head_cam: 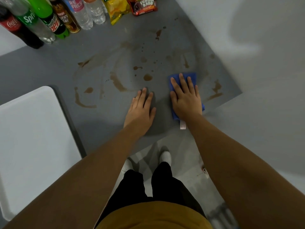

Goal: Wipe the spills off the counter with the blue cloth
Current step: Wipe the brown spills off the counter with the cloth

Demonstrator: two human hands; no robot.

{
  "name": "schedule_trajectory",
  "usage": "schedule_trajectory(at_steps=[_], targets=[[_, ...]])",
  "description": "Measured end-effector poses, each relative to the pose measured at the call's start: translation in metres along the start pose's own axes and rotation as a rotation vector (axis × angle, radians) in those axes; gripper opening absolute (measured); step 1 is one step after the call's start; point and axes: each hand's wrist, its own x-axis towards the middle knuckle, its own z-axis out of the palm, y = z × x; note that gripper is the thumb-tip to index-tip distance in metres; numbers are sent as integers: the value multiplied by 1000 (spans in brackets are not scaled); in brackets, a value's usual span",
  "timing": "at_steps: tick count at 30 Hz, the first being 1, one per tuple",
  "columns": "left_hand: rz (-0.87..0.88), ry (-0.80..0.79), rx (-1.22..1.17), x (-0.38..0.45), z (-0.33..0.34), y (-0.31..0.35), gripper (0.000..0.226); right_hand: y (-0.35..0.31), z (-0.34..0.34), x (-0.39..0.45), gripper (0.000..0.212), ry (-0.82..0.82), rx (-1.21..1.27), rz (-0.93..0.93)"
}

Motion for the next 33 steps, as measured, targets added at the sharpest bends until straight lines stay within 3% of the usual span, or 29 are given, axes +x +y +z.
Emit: schedule_trajectory(at_steps=[10,19,26,33], targets=[[-62,62,-3,-1,4,12,58,7,4,-43,60,39,-16,189],[-87,104,40,-1,9,15,57,-6,8,-15,60,11,-42,50],[-78,77,56,0,7,14,59,26,-9,24,57,28,5,104],[110,50,-10,21,2,8,56,30,-6,-4,57,66,-31,297]])
